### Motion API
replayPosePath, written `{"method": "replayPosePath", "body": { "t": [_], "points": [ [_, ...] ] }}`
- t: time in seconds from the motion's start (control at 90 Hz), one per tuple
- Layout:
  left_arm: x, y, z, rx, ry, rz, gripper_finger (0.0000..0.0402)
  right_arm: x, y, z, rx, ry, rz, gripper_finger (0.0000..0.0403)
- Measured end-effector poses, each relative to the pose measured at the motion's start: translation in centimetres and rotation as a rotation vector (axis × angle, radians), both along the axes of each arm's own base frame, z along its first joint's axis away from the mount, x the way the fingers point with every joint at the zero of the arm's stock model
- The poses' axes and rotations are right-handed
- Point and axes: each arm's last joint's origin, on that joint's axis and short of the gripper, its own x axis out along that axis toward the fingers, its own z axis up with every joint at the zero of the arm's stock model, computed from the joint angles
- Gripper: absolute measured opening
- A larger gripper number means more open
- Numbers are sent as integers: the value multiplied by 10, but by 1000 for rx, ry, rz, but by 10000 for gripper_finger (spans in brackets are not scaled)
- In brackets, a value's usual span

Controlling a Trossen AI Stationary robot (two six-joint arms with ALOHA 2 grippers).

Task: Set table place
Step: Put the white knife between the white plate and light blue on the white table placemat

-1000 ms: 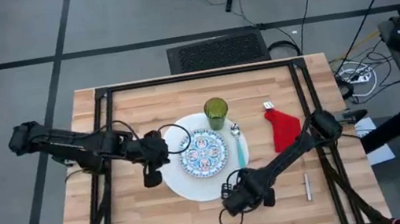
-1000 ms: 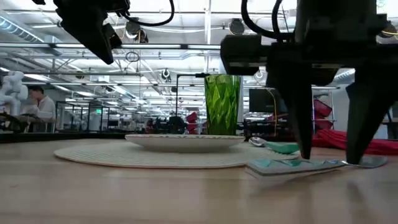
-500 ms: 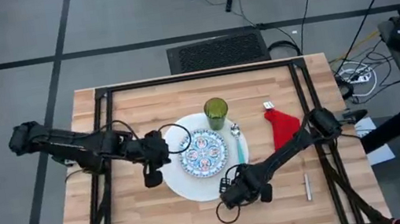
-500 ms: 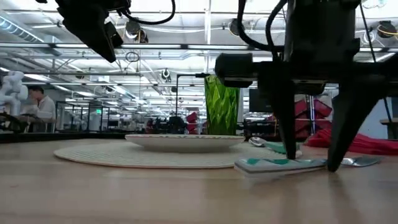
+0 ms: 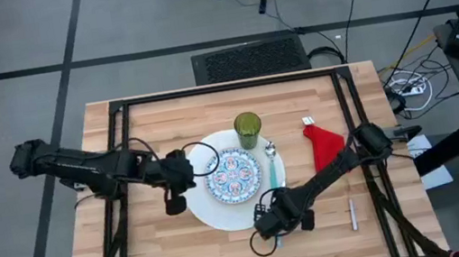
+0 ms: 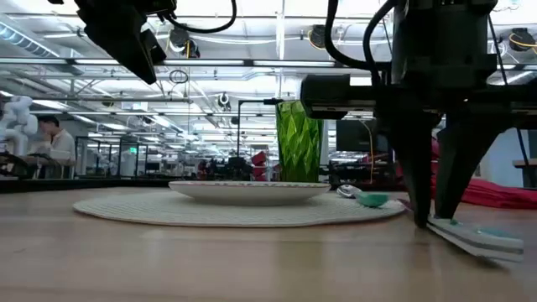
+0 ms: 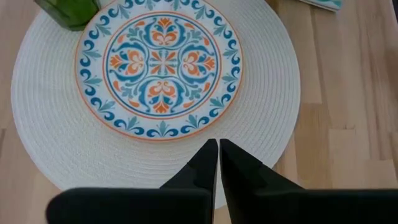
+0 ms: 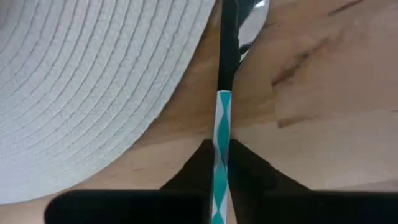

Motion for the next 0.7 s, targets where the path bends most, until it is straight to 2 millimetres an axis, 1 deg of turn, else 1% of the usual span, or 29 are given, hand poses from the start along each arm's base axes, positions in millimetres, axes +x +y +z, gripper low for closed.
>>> {"method": "replayPosePath", "body": {
  "t": [0.1, 0.211, 0.322, 0.422, 0.522, 0.622, 0.7],
  "points": [
    [0, 0, 0, 0, 1, 0, 3, -1, 6, 8, 5, -9, 16, 11],
    [0, 0, 0, 0, 3, 0, 3, -5, 13, 32, 11, -18, 37, 9],
    [0, 0, 0, 0, 3, 0, 3, -11, 16, 55, -23, 23, 56, 8],
    [0, 0, 0, 0, 3, 0, 3, -14, 18, 89, -49, 13, 72, 8],
    [0, 0, 0, 0, -5, -2, 3, -16, 19, 121, -109, -43, 88, 7],
    [1, 0, 1, -1, -12, -2, 3, -14, 15, 154, -213, -154, 106, 7],
    [3, -1, 3, -9, -43, 0, 3, -16, 10, 182, -336, -248, 177, 7]
  ]
}}
